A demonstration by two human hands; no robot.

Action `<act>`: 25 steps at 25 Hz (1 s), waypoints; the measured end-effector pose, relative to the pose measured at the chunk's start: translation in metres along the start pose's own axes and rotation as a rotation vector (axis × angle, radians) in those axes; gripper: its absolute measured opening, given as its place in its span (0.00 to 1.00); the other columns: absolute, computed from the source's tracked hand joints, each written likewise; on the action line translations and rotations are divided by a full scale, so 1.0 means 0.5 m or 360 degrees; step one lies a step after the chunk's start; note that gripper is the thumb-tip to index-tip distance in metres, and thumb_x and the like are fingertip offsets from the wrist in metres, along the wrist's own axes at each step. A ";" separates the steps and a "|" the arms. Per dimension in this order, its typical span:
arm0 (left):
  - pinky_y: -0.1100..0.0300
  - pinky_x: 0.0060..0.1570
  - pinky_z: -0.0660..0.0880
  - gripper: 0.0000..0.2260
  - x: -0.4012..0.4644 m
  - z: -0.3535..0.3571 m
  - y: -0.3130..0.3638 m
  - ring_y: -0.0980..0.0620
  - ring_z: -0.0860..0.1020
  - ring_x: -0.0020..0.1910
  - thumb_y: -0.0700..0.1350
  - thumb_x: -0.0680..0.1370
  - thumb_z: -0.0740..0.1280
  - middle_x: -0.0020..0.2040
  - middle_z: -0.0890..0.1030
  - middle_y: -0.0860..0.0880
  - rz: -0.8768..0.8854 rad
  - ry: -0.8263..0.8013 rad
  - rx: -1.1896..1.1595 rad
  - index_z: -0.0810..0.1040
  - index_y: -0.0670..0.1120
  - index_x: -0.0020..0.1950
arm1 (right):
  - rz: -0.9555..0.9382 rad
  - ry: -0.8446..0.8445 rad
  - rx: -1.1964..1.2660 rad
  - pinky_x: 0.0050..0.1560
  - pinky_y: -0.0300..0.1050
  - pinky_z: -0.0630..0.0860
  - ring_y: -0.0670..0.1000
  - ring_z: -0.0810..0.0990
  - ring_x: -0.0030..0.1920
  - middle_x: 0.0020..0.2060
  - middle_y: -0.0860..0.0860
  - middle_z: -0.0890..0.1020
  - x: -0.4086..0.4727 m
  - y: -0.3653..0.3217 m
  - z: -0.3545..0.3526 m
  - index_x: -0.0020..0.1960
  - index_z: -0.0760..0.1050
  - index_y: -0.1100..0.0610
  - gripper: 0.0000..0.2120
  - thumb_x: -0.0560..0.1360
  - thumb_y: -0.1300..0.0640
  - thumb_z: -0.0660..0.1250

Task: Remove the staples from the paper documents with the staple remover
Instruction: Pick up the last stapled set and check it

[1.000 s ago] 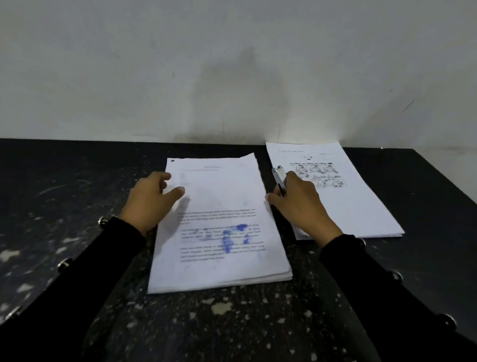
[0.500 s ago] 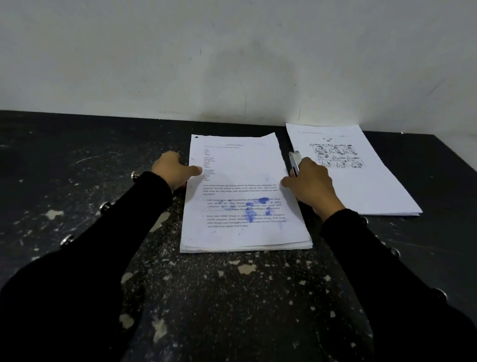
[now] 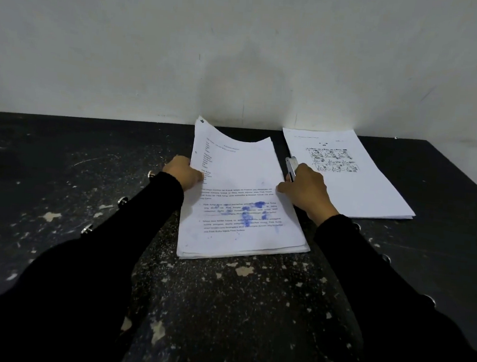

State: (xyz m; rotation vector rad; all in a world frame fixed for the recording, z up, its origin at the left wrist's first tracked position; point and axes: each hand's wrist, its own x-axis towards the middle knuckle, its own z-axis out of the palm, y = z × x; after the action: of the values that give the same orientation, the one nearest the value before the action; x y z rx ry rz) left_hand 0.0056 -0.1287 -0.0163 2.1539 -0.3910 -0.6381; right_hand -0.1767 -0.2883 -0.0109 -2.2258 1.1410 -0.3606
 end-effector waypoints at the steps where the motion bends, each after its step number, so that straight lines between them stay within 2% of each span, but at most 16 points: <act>1: 0.47 0.61 0.75 0.13 -0.007 0.005 0.004 0.38 0.78 0.59 0.40 0.76 0.68 0.60 0.80 0.38 0.0060 0.0062 0.0098 0.78 0.37 0.59 | 0.0002 0.0002 0.0039 0.48 0.49 0.71 0.62 0.76 0.55 0.55 0.62 0.78 0.001 0.001 0.001 0.55 0.71 0.66 0.17 0.72 0.58 0.68; 3: 0.49 0.62 0.74 0.14 -0.013 0.016 0.007 0.38 0.75 0.62 0.41 0.78 0.64 0.63 0.77 0.39 0.0156 0.0133 0.0210 0.75 0.38 0.63 | 0.0007 0.0000 0.0094 0.50 0.51 0.73 0.62 0.76 0.55 0.54 0.62 0.78 0.004 0.004 0.004 0.53 0.70 0.64 0.15 0.71 0.57 0.69; 6: 0.45 0.64 0.72 0.15 -0.016 0.022 0.002 0.38 0.74 0.64 0.41 0.80 0.62 0.65 0.76 0.39 0.0223 0.0141 0.0088 0.72 0.38 0.65 | 0.0013 -0.0034 0.0126 0.46 0.49 0.71 0.61 0.76 0.52 0.51 0.60 0.77 0.003 0.005 0.005 0.49 0.69 0.61 0.13 0.71 0.57 0.70; 10: 0.41 0.63 0.73 0.13 -0.009 0.011 -0.042 0.40 0.77 0.62 0.41 0.79 0.63 0.64 0.78 0.41 0.0291 0.0063 -0.0273 0.73 0.41 0.63 | 0.0051 -0.0075 0.0258 0.45 0.51 0.73 0.58 0.75 0.47 0.47 0.57 0.75 0.005 0.009 -0.001 0.48 0.70 0.62 0.13 0.71 0.57 0.70; 13: 0.41 0.63 0.73 0.13 -0.045 -0.003 -0.052 0.40 0.79 0.60 0.39 0.80 0.62 0.62 0.79 0.42 0.0373 -0.0007 -0.0622 0.72 0.41 0.65 | 0.0055 -0.0041 0.0380 0.39 0.45 0.69 0.55 0.73 0.44 0.45 0.55 0.75 0.009 0.003 -0.003 0.47 0.69 0.60 0.11 0.72 0.56 0.69; 15: 0.45 0.58 0.78 0.14 -0.077 -0.014 -0.047 0.42 0.80 0.57 0.37 0.81 0.59 0.61 0.80 0.43 0.0441 -0.0088 -0.0798 0.70 0.41 0.67 | -0.0009 0.0000 0.0608 0.35 0.43 0.68 0.52 0.73 0.40 0.42 0.53 0.75 0.005 -0.009 -0.006 0.44 0.69 0.58 0.09 0.72 0.57 0.69; 17: 0.52 0.50 0.82 0.13 -0.102 -0.026 -0.040 0.47 0.82 0.52 0.37 0.82 0.59 0.57 0.81 0.45 0.0562 -0.0150 -0.0915 0.70 0.42 0.67 | -0.0088 0.0064 0.0847 0.38 0.43 0.69 0.52 0.73 0.37 0.37 0.51 0.75 0.001 -0.023 -0.013 0.40 0.68 0.55 0.09 0.73 0.59 0.69; 20: 0.50 0.53 0.80 0.12 -0.118 -0.054 -0.015 0.49 0.82 0.52 0.39 0.81 0.61 0.57 0.81 0.48 0.0754 -0.0034 -0.0871 0.70 0.45 0.64 | -0.0216 0.0210 0.1037 0.39 0.47 0.68 0.51 0.69 0.33 0.32 0.50 0.71 -0.014 -0.055 -0.039 0.36 0.64 0.51 0.14 0.72 0.64 0.67; 23: 0.58 0.48 0.79 0.09 -0.134 -0.084 0.027 0.54 0.80 0.51 0.41 0.81 0.61 0.56 0.79 0.50 0.0921 0.0055 -0.0832 0.68 0.46 0.61 | -0.0385 0.0402 0.1058 0.41 0.53 0.72 0.52 0.71 0.36 0.33 0.50 0.72 -0.027 -0.093 -0.078 0.38 0.66 0.49 0.13 0.73 0.63 0.67; 25: 0.65 0.43 0.79 0.08 -0.149 -0.098 0.057 0.62 0.80 0.48 0.43 0.81 0.61 0.53 0.77 0.51 0.1040 0.0136 -0.0807 0.66 0.45 0.59 | -0.0498 0.0534 0.1059 0.44 0.54 0.74 0.53 0.73 0.39 0.36 0.51 0.74 -0.039 -0.117 -0.106 0.42 0.68 0.51 0.10 0.74 0.61 0.67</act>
State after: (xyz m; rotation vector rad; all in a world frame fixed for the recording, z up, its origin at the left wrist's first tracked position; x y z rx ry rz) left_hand -0.0294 -0.0788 0.0547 1.4445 -0.7520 -0.2310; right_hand -0.1766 -0.2674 0.0677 -1.7667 0.6729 -1.1015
